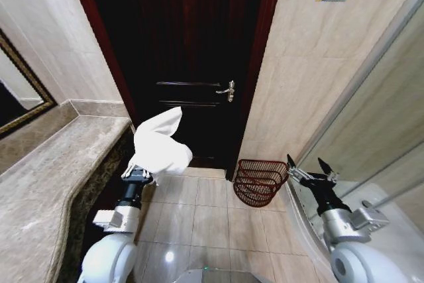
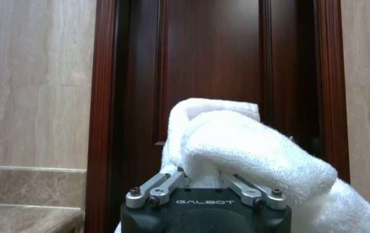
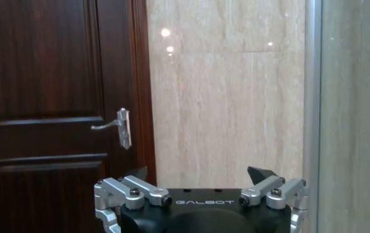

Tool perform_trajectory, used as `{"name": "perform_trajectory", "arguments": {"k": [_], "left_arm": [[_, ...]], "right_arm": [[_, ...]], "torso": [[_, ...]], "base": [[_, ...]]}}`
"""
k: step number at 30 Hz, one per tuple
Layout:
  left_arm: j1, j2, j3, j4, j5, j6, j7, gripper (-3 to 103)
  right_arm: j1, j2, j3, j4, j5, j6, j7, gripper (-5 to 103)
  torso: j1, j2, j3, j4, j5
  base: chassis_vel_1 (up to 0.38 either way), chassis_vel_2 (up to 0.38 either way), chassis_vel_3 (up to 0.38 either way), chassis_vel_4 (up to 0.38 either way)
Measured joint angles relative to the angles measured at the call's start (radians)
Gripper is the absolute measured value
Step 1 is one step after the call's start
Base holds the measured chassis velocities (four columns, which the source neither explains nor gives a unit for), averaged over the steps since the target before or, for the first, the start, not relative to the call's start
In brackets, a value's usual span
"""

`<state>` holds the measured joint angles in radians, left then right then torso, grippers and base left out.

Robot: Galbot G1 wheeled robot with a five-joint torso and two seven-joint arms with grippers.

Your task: Discard the used towel into the hamper.

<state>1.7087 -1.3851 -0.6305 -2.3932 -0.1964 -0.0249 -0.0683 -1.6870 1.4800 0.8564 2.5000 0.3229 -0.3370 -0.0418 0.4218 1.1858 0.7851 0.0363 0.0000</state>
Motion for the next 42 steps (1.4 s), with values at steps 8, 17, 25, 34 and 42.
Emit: {"name": "perform_trajectory", "arguments": {"k": [8,17,25,34,42], "left_arm": [[0.005,0.005,-0.02,-0.005,-0.012,0.0,0.0,12],[-0.004,0.011,-0.031,-0.009,-0.048,-0.001,0.001,12],[0.0,-0.007,-0.009,-0.009,-0.017,-0.002,0.004,12],[0.007,-0.019,-0.025,0.021,-0.022,-0.046,0.015,12],[-0.004,-0.025,-0.015,0.096,0.011,-0.067,-0.003,12]], "right_arm": [[0.01,0.003,-0.028,0.0,-0.012,0.001,-0.004,100],[0.014,-0.03,-0.038,0.0,-0.011,-0.024,0.001,100],[0.029,-0.033,-0.061,0.0,-0.023,-0.037,0.0,100],[0.059,-0.062,-0.047,0.0,-0.001,-0.041,0.01,100],[0.138,-0.039,-0.078,-0.001,-0.006,-0.029,-0.03,100]], "torso": [[0.0,0.0,0.0,0.0,0.0001],[0.0,0.0,0.0,-0.0002,-0.0001],[0.0,0.0,0.0,-0.0002,-0.0001],[0.0,0.0,0.0,-0.0001,0.0],[0.0,0.0,0.0,0.0001,-0.0001]], "base": [[0.0,0.0,0.0,0.0],[0.0,0.0,0.0,0.0],[-0.006,-0.005,-0.005,-0.007],[-0.024,-0.033,-0.031,-0.034],[0.0,0.0,0.0,0.0]]}}
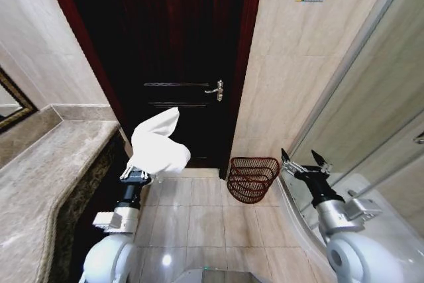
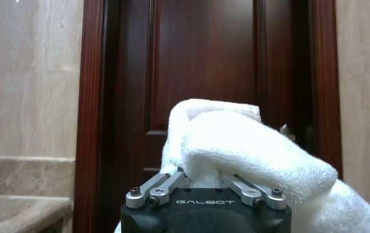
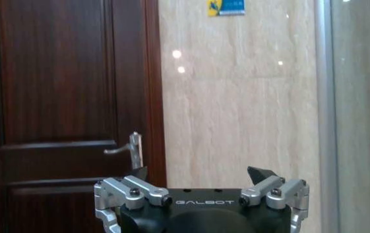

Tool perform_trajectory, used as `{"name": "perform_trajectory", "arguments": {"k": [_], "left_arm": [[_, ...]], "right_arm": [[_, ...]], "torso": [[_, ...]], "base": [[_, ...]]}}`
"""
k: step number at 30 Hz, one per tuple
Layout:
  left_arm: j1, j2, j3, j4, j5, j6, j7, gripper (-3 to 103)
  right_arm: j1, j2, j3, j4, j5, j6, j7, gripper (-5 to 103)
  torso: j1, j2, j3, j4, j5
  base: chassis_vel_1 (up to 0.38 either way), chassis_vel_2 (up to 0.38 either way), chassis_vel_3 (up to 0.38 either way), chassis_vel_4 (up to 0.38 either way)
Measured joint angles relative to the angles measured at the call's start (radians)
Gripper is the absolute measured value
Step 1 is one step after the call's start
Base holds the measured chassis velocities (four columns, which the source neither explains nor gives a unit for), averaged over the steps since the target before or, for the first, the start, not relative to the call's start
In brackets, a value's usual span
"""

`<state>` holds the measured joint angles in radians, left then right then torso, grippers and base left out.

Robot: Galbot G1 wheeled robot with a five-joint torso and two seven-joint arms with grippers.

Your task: Discard the used towel into the hamper.

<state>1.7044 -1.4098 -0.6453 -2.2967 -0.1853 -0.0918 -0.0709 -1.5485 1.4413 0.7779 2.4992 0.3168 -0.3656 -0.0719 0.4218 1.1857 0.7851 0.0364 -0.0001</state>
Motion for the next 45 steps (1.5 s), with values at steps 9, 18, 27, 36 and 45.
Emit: {"name": "perform_trajectory", "arguments": {"k": [9,18,27,36,45], "left_arm": [[-0.046,-0.006,0.032,0.007,-0.021,0.054,-0.004,12],[0.004,0.051,-0.027,-0.024,-0.039,0.025,-0.022,12],[-0.037,0.056,0.015,-0.108,-0.022,0.13,-0.044,12],[-0.019,0.012,0.018,-0.117,0.008,0.105,-0.027,12],[0.003,0.009,-0.007,-0.132,-0.032,0.1,-0.02,12]], "right_arm": [[0.007,-0.018,0.018,-0.041,0.042,-0.007,0.029,100],[-0.036,0.001,-0.002,-0.031,0.003,0.026,0.007,100],[-0.016,-0.01,0.012,-0.028,0.015,0.023,0.002,100],[-0.046,-0.015,0.024,-0.019,0.012,0.027,0.003,100],[-0.057,-0.039,0.054,0.0,0.038,0.014,0.028,100]], "torso": [[0.0,0.0,0.0,-0.0005,0.0002],[0.0,0.0,0.0,-0.0002,0.0],[0.0,0.0,0.0,-0.0004,0.0001],[0.0,0.0,0.0,-0.0003,0.0001],[0.0,0.0,0.0,-0.0001,0.0001]], "base": [[0.0,0.0,0.0,0.0],[0.0,0.0,0.0,0.0],[0.0,0.0,0.0,0.0],[0.0,0.0,0.0,0.0],[0.0,0.0,0.0,0.0]]}}
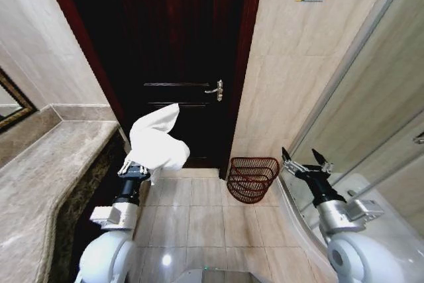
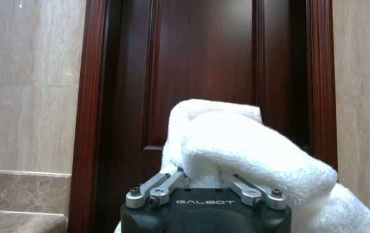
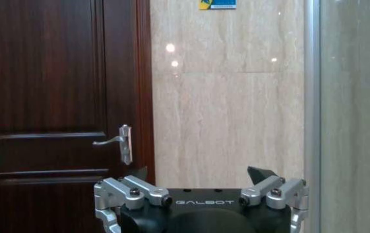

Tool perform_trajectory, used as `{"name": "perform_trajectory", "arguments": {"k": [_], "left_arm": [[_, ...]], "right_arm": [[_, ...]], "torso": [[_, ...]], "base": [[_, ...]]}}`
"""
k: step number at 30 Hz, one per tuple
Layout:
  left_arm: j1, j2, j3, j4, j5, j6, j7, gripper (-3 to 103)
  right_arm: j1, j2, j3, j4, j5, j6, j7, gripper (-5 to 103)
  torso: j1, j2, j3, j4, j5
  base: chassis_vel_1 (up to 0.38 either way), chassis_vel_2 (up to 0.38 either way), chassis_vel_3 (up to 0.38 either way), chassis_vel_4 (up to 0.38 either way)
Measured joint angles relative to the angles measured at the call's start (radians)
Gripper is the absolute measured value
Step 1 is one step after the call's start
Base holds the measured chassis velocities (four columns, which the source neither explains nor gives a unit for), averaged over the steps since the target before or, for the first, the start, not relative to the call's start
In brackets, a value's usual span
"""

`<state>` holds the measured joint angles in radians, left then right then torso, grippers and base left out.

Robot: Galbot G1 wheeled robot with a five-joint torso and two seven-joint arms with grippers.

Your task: Discard the used towel into the hamper.

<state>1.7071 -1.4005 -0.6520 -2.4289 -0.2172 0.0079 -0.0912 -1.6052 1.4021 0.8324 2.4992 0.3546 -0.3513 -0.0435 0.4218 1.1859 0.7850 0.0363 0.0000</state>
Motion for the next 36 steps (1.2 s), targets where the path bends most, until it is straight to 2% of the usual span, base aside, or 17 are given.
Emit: {"name": "perform_trajectory", "arguments": {"k": [5,13,16,23,27,29,36], "left_arm": [[-0.011,0.0,-0.002,0.022,-0.001,-0.009,0.009,12],[-0.041,-0.009,0.005,0.101,0.021,-0.055,0.028,12],[-0.051,0.003,-0.002,0.144,0.004,-0.084,0.032,12],[-0.033,0.027,-0.011,0.186,-0.022,-0.148,0.04,12],[-0.044,0.03,-0.014,0.173,-0.032,-0.147,0.041,12],[-0.063,0.031,-0.013,0.155,-0.04,-0.125,0.041,12],[-0.086,0.024,-0.005,0.136,-0.041,-0.106,0.042,12]], "right_arm": [[0.005,-0.001,0.0,0.0,0.005,0.003,0.009,100],[0.03,0.024,-0.01,-0.041,-0.03,0.025,-0.009,100],[0.041,0.061,-0.023,-0.052,-0.055,0.029,-0.016,100],[0.034,0.088,-0.023,-0.055,-0.064,0.053,-0.021,100],[0.03,0.087,-0.013,-0.057,-0.064,0.058,-0.021,100],[0.031,0.078,-0.005,-0.06,-0.064,0.057,-0.02,100],[0.043,0.066,-0.001,-0.063,-0.062,0.047,-0.017,100]], "torso": [[0.0,0.0,0.0,0.0,0.0],[0.0,0.0,0.0,0.0001,0.0],[0.0,0.0,0.0,-0.0001,0.0],[0.0,0.0,0.0,-0.0001,-0.0001],[0.0,0.0,0.0,-0.0004,-0.0001],[0.0,0.0,0.0,-0.0002,0.0],[0.0,0.0,0.0,0.0001,0.0]], "base": [[0.0,0.0,0.0,0.0],[0.0,0.0,0.0,0.0],[-0.034,-0.038,-0.032,-0.027],[-0.065,-0.072,-0.069,-0.067],[-0.056,-0.06,-0.073,-0.057],[-0.004,-0.028,-0.007,-0.014],[0.0,0.0,0.0,0.0]]}}
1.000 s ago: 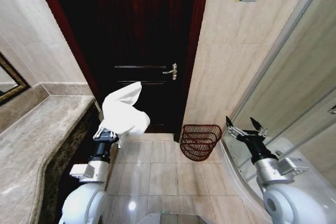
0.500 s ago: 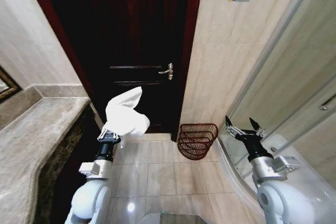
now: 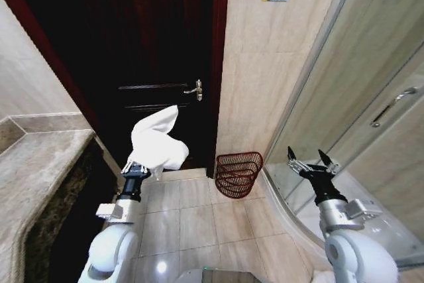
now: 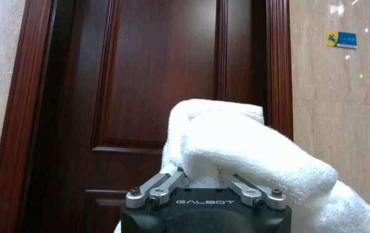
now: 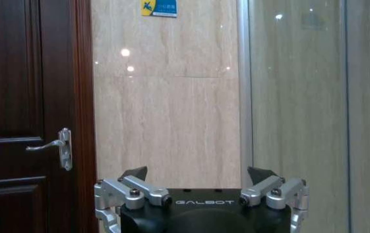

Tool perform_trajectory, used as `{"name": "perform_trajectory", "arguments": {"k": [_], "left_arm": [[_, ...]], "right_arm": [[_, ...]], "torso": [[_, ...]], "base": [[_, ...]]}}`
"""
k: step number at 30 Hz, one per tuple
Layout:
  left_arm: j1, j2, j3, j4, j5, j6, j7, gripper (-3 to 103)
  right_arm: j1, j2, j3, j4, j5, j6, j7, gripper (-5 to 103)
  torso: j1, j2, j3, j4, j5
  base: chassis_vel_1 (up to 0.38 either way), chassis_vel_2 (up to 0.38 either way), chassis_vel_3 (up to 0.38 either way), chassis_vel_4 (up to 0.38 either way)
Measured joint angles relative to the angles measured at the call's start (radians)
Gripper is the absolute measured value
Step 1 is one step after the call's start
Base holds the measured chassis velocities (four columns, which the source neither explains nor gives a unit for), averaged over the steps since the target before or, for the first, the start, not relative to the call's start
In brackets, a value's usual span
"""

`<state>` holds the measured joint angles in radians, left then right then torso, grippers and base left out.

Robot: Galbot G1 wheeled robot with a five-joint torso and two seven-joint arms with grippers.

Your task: Discard the used towel into the hamper.

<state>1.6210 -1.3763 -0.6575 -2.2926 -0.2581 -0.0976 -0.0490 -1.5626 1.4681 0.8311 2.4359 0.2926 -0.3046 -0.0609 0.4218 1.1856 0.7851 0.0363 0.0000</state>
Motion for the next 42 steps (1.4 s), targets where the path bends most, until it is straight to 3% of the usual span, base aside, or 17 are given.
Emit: {"name": "perform_trajectory", "arguments": {"k": [26,33,42], "left_arm": [[0.018,-0.027,0.016,0.006,0.026,-0.008,0.003,12],[0.012,-0.025,0.015,0.024,0.025,-0.007,0.007,12],[-0.001,-0.021,0.02,0.085,0.015,-0.013,0.018,12]], "right_arm": [[-0.031,-0.008,0.018,0.016,0.02,0.006,-0.002,100],[-0.005,0.004,0.018,-0.001,-0.049,0.018,-0.004,100],[-0.004,0.025,0.012,-0.006,-0.034,0.025,0.005,100]], "torso": [[0.0,0.0,0.0,-0.0001,0.0],[-0.001,-0.001,-0.001,0.0,0.0002],[-0.024,-0.052,-0.028,0.0002,-0.0001]], "base": [[-0.057,-0.057,0.056,0.057],[-0.036,-0.069,0.023,0.064],[-0.002,-0.007,0.002,0.004]]}}
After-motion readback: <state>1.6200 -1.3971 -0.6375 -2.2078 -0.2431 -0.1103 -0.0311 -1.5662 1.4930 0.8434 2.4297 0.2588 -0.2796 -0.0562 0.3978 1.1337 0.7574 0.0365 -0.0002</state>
